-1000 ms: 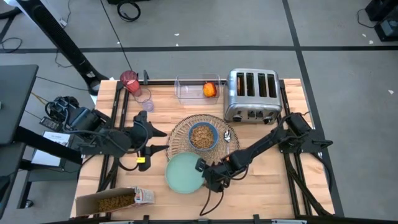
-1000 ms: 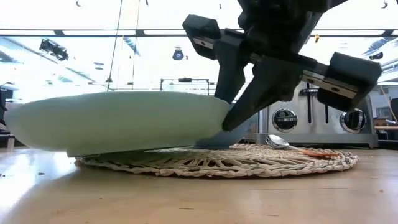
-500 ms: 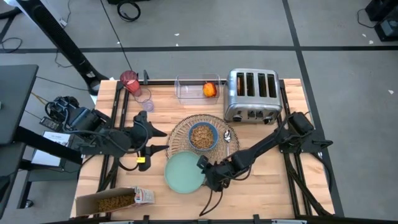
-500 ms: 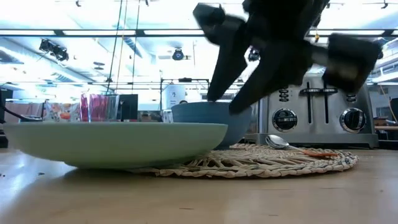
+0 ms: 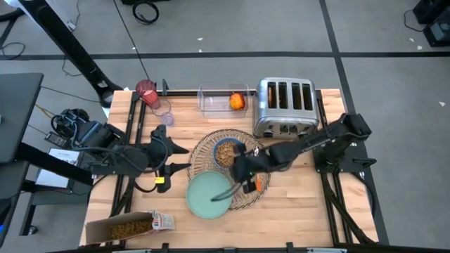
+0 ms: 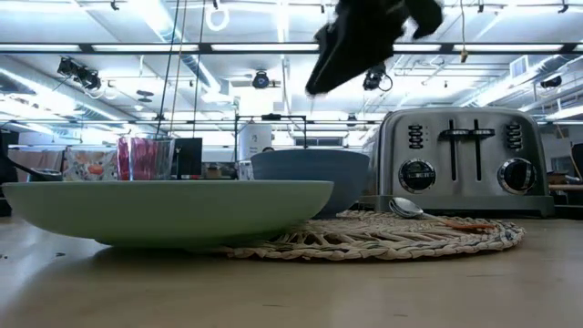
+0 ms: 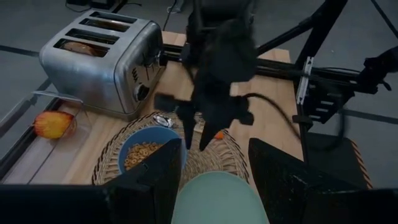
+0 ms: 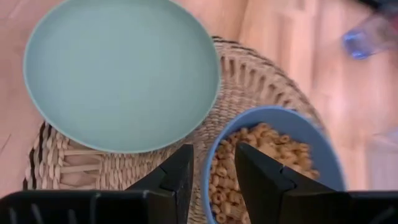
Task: Arrange a breakfast setting
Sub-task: Adjust the blue bowl on the brown placemat
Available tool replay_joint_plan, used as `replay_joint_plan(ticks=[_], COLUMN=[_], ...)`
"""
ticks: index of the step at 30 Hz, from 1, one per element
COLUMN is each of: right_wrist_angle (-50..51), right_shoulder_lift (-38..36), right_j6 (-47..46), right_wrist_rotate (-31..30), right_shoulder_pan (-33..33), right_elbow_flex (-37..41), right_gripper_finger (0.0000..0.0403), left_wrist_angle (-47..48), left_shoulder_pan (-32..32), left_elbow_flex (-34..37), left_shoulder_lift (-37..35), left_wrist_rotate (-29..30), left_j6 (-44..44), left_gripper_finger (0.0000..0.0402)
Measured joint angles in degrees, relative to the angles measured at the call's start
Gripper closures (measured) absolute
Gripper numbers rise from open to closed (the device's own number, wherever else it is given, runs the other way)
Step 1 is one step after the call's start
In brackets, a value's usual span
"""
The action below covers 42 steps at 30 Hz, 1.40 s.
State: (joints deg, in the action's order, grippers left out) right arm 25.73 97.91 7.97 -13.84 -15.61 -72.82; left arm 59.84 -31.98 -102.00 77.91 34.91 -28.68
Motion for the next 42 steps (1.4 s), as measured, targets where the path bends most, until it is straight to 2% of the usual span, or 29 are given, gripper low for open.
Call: replay_joint_plan(ticks=[4, 6, 21, 25, 35, 42], right_wrist_angle=[-0.1, 0.1, 6.4, 5.8, 5.7, 6.5], right_shoulder_lift=[3.0, 4.0, 7.9, 8.0, 7.8, 7.8], right_j6=[1.5, 2.5, 2.7, 2.7, 3.1, 3.0], right_wrist_rotate=[8.9, 11.0, 9.1, 9.1, 9.4, 9.0], right_shoulder_pan=[3.8, 4.5, 5.5, 5.7, 5.7, 5.1], right_elbow_flex=[0.0, 0.0, 0.1, 0.1, 0.1, 0.1], right_gripper_finger=[0.0277, 0.0277, 0.0283, 0.0304, 0.039, 0.0376], left_wrist_angle=[0.0, 0.0, 0.0, -0.1, -0.4, -0.4], left_shoulder_pan=[0.0, -0.1, -0.1, -0.1, -0.1, 0.1], left_elbow_flex=[0.0, 0.0, 0.0, 0.0, 0.0, 0.0], left_shoulder_lift=[0.0, 0.0, 0.0, 0.0, 0.0, 0.0], left_wrist_rotate=[0.1, 0.1, 0.2, 0.2, 1.4, 1.4], left_j6=[-0.4, -0.7, -0.6, -0.6, 0.0, 0.0], left_gripper_finger=[0.0209, 0.0209, 0.0209, 0.0209, 0.0209, 0.0209])
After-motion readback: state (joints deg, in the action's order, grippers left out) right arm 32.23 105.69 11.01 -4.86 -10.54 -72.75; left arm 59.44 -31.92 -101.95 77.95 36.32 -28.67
